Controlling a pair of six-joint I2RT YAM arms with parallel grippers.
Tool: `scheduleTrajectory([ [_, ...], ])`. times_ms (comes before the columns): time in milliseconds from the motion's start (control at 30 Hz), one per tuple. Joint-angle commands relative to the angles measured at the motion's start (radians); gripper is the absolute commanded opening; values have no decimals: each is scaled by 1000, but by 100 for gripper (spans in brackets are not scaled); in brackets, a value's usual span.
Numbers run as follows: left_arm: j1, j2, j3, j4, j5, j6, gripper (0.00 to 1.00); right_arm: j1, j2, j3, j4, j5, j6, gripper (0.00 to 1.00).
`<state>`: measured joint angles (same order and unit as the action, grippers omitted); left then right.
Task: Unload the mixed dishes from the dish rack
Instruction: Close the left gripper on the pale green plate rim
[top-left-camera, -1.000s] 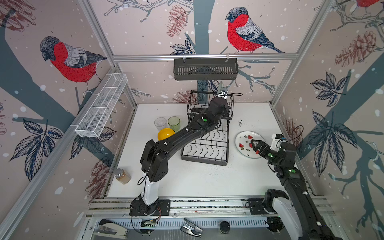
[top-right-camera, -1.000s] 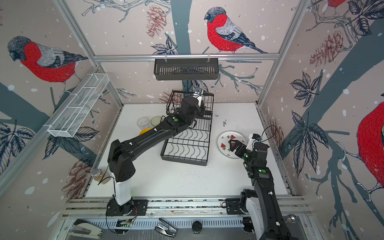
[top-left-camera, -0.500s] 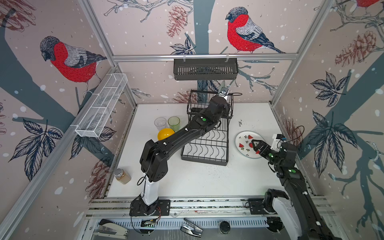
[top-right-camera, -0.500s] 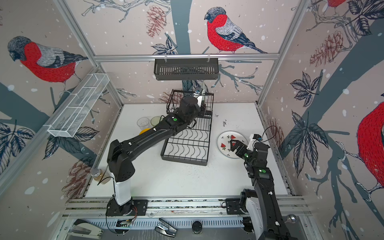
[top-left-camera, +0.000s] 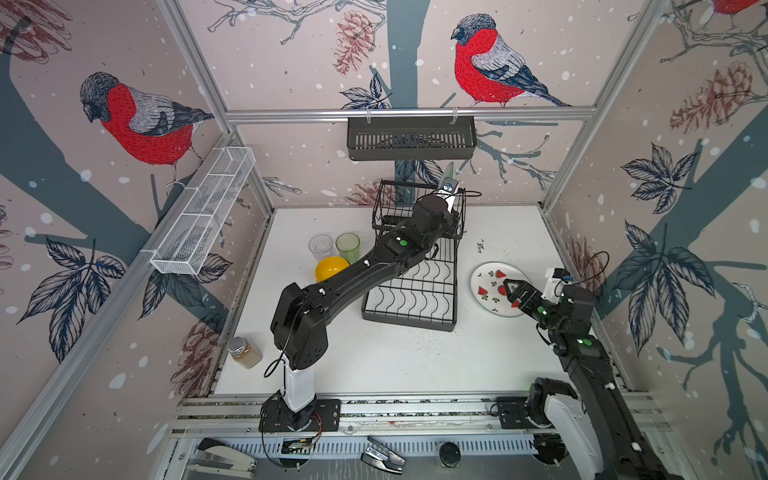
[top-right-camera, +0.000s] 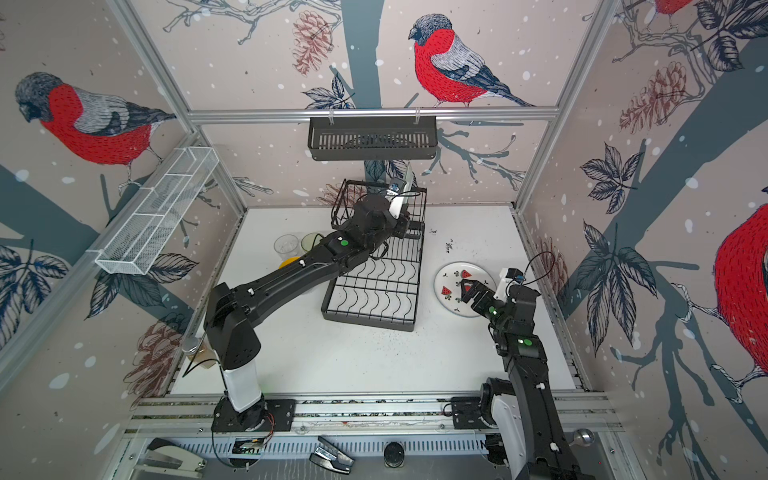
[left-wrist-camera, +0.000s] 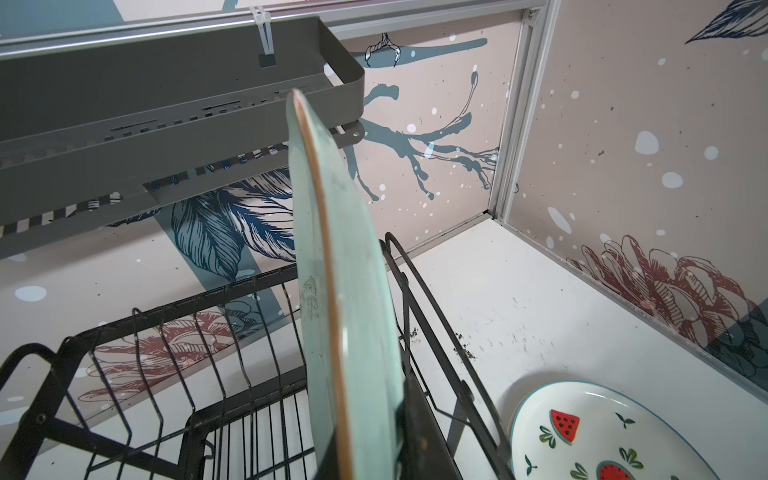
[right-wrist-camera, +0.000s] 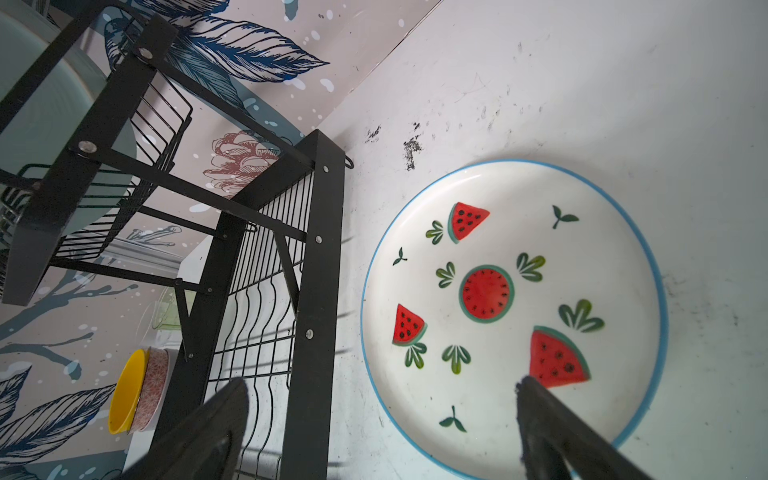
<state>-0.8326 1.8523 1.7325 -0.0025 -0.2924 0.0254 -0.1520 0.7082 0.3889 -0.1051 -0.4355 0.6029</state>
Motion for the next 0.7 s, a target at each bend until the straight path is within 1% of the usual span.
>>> scheduleTrajectory([
  [0, 3, -39, -22, 172, -42, 89, 0, -1, -2, 5, 4, 4, 11, 99],
  [133, 3, -70, -54, 223, -53, 118, 0, -3, -4, 7, 2, -14, 11, 100],
  [367, 1, -120, -103, 293, -39, 144, 0, -4, -2, 10, 13, -22, 17, 100],
  [667, 1, -129, -118, 324, -33, 150, 0, -4, 4, 10, 10, -25, 12, 99],
])
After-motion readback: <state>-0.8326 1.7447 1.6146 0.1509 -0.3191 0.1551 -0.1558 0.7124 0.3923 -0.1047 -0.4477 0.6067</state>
